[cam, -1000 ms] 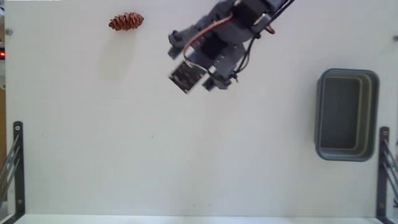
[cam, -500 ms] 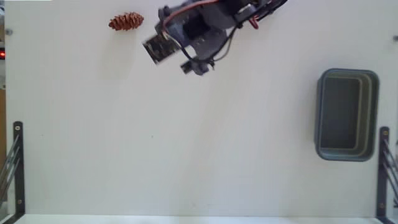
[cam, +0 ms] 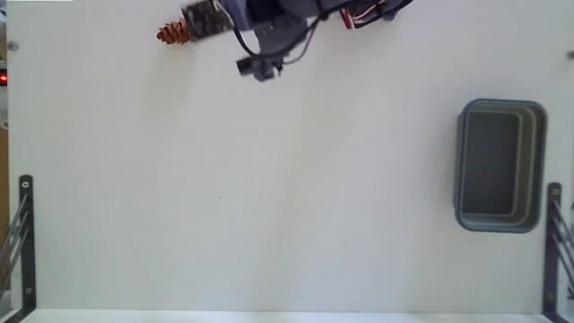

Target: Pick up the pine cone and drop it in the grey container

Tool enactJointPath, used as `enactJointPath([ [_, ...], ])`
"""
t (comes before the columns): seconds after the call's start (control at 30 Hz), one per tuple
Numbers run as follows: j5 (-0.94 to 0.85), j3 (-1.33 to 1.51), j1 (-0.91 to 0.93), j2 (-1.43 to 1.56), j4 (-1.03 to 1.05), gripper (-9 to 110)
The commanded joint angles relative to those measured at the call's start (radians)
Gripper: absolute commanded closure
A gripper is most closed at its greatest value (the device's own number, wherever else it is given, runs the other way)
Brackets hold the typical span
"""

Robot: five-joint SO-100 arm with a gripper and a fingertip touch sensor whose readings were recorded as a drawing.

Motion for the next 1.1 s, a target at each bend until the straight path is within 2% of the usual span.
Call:
enactJointPath([
  [0.0, 0.003, 0.005, 0.053, 0.038, -0.001, -9],
  [1.07, 0.003, 0.005, 0.082, 0.038, -0.001, -9],
])
